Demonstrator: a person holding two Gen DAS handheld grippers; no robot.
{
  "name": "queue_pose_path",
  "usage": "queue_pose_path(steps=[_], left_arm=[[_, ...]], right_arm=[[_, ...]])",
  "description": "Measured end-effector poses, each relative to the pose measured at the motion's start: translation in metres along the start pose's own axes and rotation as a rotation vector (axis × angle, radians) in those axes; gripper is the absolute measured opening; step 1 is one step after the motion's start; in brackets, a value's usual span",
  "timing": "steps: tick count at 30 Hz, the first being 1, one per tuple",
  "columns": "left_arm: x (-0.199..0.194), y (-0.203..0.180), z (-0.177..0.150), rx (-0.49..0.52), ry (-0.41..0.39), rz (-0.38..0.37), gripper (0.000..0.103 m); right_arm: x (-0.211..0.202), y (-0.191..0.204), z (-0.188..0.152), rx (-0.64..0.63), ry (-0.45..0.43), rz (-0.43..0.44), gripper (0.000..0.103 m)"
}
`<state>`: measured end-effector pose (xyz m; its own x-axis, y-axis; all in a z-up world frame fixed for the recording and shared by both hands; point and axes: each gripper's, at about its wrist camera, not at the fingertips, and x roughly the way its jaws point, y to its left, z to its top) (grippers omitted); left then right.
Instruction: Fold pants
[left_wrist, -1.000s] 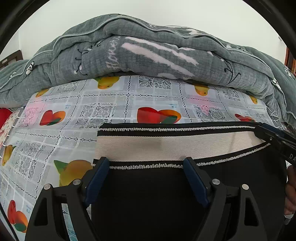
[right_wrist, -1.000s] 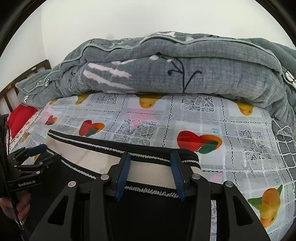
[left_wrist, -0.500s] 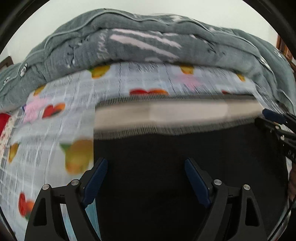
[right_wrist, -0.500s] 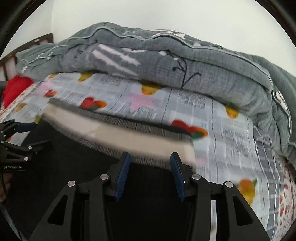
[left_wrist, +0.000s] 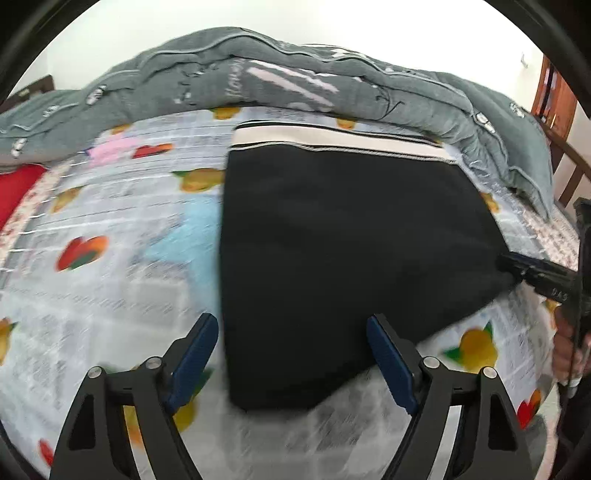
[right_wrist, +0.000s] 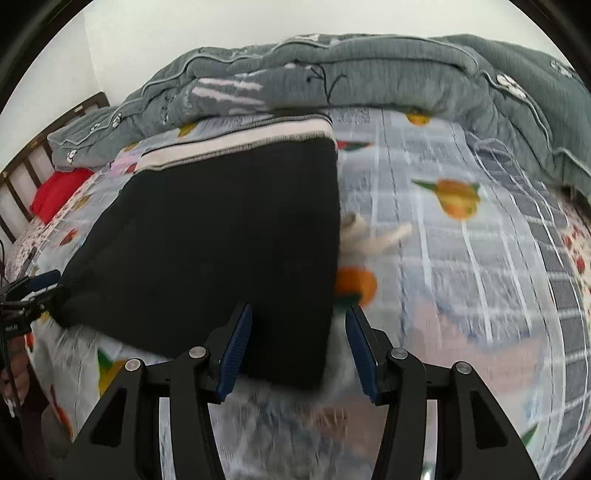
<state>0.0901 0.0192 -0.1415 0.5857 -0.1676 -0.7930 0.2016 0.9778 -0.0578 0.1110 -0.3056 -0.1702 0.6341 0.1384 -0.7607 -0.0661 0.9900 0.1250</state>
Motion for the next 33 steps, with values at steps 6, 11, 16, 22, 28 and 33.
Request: queue_pose_path(steps=[6,11,16,22,28,33], left_arm=[[-0.002,0.011,-0.030,0.060,0.104,0.123,0.075],[-0.004,0.014,-0.032,0.058,0.076,0.076,0.075],[0.001,0.014,-0.019,0.044,0.017,-0.006,0.035],[0.004,0.043,-0.022,-0.023,-0.043,-0.122,0.019],[0.001,0.062,-0.037,-0.111,-0.028,-0.216,0.027],[-0.021,0.067,-0.037,-0.146,-0.069,-0.134,0.051]], right_arm=[[-0.020,0.005,-0.011,0.003,-0.024,-0.042,0.051],[-0.033,0.018,-0.013,-0.007,-0.057,-0.030,0.051],[-0.020,0.017,-0.006,0.049,-0.043,-0.037,0.051],[0.002,0.016,-0.008,0.133,-0.013,-0.034,0.046],[-0.003,0.028,-0.014,0.112,-0.016,-0.077,0.045],[-0.035,0.021,-0.007,0.079,-0.082,-0.093,0.045]])
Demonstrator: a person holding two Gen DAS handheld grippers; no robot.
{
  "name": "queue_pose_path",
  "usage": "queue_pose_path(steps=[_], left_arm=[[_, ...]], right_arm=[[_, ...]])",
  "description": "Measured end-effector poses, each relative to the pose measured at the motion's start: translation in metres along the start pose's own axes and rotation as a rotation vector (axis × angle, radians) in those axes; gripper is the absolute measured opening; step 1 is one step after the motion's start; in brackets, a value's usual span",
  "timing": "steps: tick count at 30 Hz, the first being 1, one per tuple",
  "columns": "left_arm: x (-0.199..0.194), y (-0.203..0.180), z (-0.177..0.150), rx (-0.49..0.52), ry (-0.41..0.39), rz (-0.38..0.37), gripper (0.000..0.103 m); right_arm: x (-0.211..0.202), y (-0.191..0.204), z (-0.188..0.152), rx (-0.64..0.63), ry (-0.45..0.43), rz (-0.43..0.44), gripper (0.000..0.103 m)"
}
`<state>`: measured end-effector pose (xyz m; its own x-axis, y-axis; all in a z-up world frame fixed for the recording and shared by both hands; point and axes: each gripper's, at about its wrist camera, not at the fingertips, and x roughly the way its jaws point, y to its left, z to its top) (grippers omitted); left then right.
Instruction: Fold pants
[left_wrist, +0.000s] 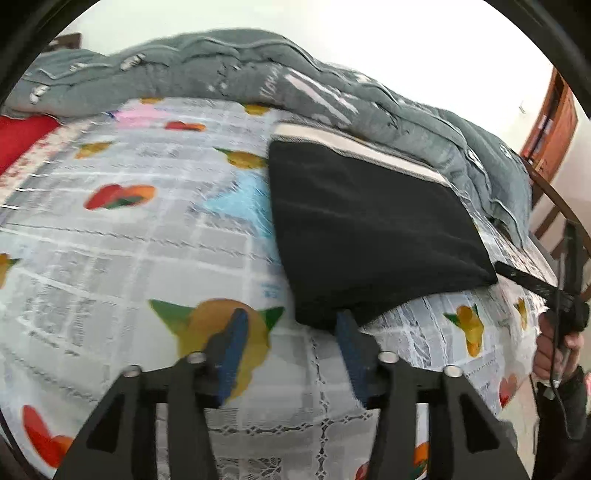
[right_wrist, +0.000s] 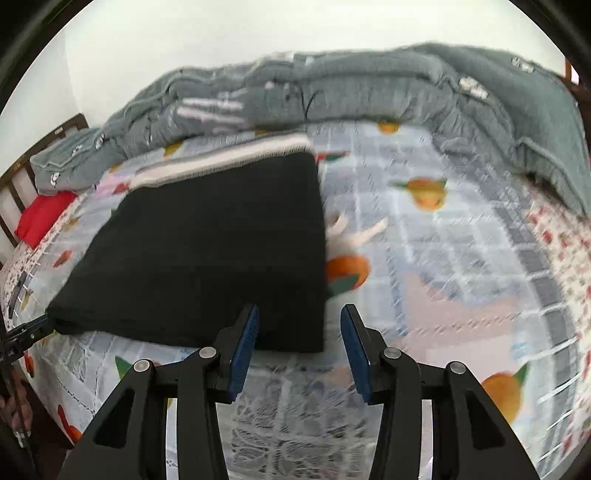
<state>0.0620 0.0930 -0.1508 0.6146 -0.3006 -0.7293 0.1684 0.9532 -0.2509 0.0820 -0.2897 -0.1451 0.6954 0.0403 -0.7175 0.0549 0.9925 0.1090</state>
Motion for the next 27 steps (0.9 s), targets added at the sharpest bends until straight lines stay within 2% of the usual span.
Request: queue_pose_path(steps=[4,7,10,14,16,17,20,22,23,27], left_arm=[[0.001,-0.015,0.023,-0.035,-0.024,0.000,0.051],[0.003,-0.046,0.046,0.033,-0.064,0.024,0.051],[0.018,-0.072,0.058,0.074,-0.041,0.031,0.051],[0.057,-0.092,0.041,0.149,0.060,0.133,0.053],[0.052,-0.099,0.025,0.210,0.005,0.155,0.055],[0.047,-0.100,0.022,0.221,0.011,0.146,0.055],[0.030,-0.086,0.032,0.162,-0.001,0.064,0.056],[0.026,-0.073,0.044,0.114,-0.014,0.064,0.057],[0.027,-0.065,0.052,0.083,-0.021,0.072,0.059],[0.045,-0.029,0.087,-0.030,-0.003,0.020,0.062]], right_arm=[[0.002,0.008,0.016,-0.042,-0.029,0.009,0.045],[0.012,0.022,0.019,-0.082,-0.048,0.042,0.045],[0.033,0.037,0.010,-0.126,-0.008,0.033,0.046],[0.032,0.046,-0.010,-0.210,-0.039,-0.001,0.045],[0.028,0.041,-0.014,-0.215,-0.026,0.025,0.046],[0.024,0.037,-0.014,-0.216,-0.024,0.034,0.045],[0.010,0.025,-0.005,-0.192,-0.061,0.028,0.045],[0.005,0.013,0.008,-0.144,-0.089,0.024,0.049],[0.008,0.008,0.015,-0.121,-0.087,0.026,0.051],[0.039,-0.005,0.049,-0.084,-0.043,0.019,0.051]])
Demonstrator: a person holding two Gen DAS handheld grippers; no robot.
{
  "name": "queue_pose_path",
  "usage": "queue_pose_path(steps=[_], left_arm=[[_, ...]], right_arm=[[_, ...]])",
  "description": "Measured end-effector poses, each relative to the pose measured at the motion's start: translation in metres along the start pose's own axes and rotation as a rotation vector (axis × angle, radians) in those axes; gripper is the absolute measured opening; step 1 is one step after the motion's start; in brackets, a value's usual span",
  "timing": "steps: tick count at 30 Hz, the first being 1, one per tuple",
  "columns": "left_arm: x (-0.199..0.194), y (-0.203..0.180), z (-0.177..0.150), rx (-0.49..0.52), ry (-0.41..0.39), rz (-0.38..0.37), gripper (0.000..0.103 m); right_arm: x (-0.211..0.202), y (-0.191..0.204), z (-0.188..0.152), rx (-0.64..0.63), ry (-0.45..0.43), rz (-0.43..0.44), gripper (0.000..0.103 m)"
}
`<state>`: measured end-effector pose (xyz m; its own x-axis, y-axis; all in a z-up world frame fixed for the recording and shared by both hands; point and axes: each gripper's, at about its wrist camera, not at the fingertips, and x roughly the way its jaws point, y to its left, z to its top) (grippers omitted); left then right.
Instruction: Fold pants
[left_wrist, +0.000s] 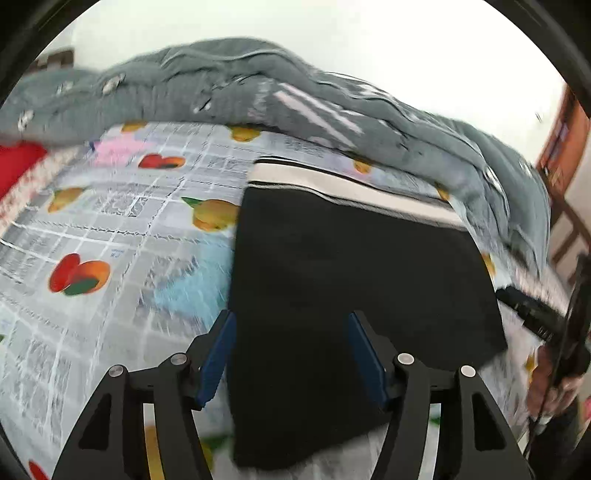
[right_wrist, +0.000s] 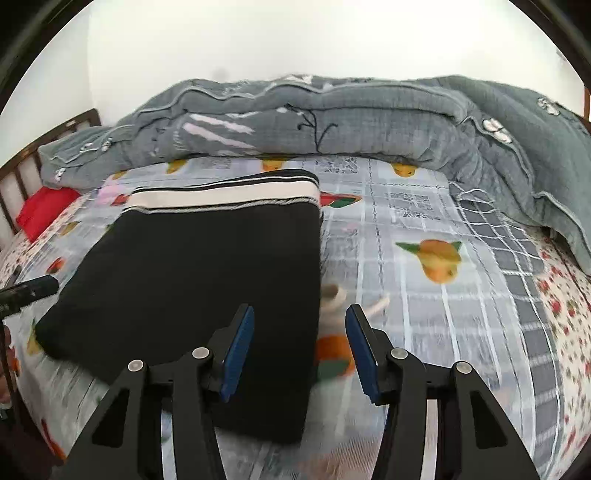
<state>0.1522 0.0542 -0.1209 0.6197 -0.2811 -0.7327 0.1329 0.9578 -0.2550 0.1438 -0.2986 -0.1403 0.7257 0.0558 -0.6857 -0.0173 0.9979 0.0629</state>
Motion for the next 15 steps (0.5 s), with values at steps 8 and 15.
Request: queue_pose_path(steps=[8,15], left_arm=[[0.076,0.027,0.031,-0.023,0.145,-0.107,0.060],[0.089,0.043,0.049,-0.080,0.143,-0.176,0.041]], right_arm=[[0.049,-0.017,0.028,0.130,0.051,0.118,0.046],[0.062,0.010,0.041,0.095,0.040,0.084,0.032]])
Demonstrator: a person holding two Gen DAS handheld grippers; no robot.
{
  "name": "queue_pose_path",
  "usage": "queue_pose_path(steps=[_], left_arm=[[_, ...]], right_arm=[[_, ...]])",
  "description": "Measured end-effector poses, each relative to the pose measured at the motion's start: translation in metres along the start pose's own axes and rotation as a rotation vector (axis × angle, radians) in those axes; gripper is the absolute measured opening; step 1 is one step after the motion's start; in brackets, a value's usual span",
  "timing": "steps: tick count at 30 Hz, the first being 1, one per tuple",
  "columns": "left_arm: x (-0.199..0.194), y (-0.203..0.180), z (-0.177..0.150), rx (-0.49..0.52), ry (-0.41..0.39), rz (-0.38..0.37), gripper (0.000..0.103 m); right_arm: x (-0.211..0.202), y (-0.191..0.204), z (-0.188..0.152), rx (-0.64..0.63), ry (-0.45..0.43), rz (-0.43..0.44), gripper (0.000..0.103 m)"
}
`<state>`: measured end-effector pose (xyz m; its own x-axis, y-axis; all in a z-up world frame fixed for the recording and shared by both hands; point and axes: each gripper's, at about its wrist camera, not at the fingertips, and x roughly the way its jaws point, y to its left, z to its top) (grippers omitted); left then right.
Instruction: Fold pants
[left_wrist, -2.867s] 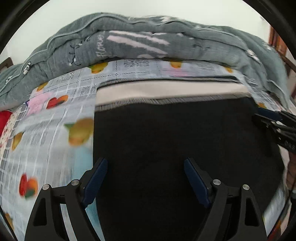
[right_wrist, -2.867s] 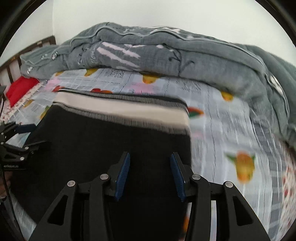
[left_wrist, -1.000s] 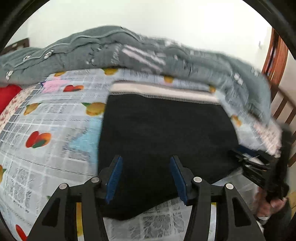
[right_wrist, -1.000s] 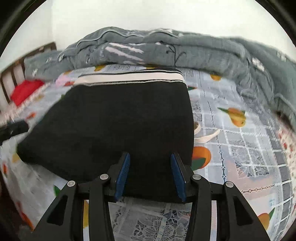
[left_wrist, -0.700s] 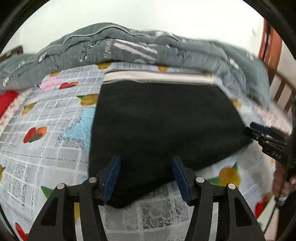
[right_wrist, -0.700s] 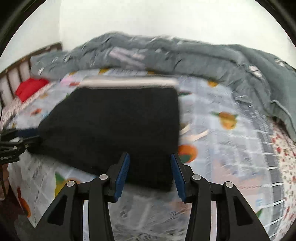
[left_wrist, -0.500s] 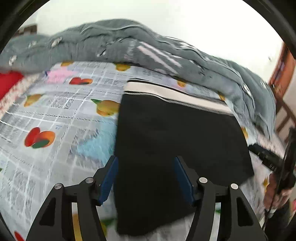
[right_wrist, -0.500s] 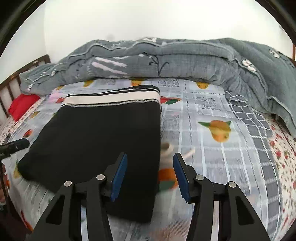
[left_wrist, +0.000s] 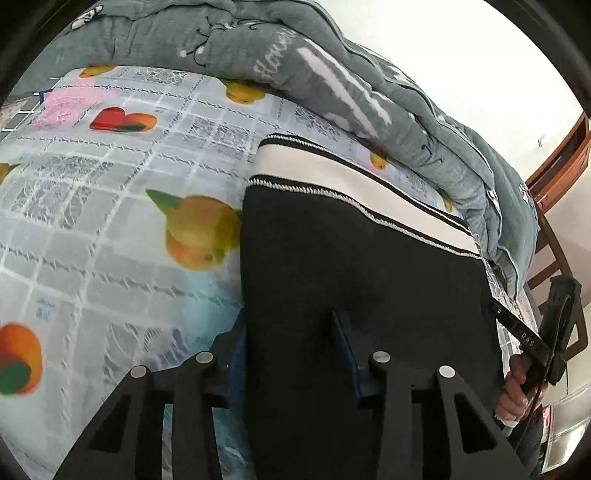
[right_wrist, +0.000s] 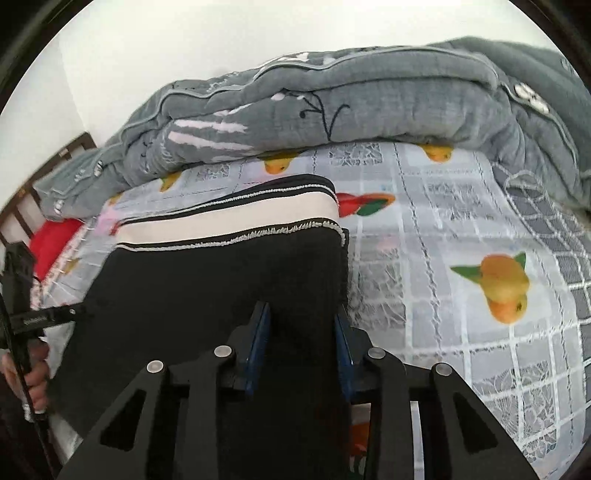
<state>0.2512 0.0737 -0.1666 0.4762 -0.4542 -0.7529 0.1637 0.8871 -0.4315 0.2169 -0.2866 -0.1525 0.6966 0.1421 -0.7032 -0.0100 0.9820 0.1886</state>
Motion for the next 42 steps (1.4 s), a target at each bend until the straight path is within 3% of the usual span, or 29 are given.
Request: queue_pose_path(steps=[6,12,17,22,24,28,34,36,41,42], left_arm=[[-0.001,-0.009,0.017,0.045,-0.018,0.138,0.041],[-0.004,-0.014,0.009,0.082,-0.025,0.186,0.042],[-0.006,-0.012,0.006,0.094,-0.017,0.181,0.044],[-0.003,-0.002,0.009,0.064,-0.002,0.127,0.045],[-0.001,0.001,0.008,0.056,-0.011,0.100,0.039],[-0.001,0.002,0.011,0.059,-0.036,0.077,0.019],[-0.001,0.014,0.036,0.044,-0.039,0.094,0.016],[0.002,0.014,0.042,0.044,-0.035,0.123,0.017],[-0.002,-0.002,0.029,0.121,-0.024,0.245,0.040],[-0.004,-0.010,0.021,0.154,-0.021,0.260,0.041]], right_arm=[[0.012,0.011,0.011,0.004,0.004,-0.013,0.034],[0.009,0.001,0.008,0.027,0.021,0.039,0.037],[0.006,-0.004,0.005,0.039,0.036,0.067,0.038],[0.008,-0.002,0.005,0.049,0.039,0.069,0.039],[0.010,-0.001,0.006,0.045,0.039,0.065,0.039],[0.011,0.007,0.007,0.016,0.028,0.042,0.037],[0.018,0.009,0.013,0.069,0.035,0.091,0.036],[0.021,0.015,0.012,0.063,0.026,0.079,0.036],[0.015,0.025,0.007,0.005,0.007,0.033,0.040],[0.012,0.024,0.005,0.006,0.008,0.037,0.042]])
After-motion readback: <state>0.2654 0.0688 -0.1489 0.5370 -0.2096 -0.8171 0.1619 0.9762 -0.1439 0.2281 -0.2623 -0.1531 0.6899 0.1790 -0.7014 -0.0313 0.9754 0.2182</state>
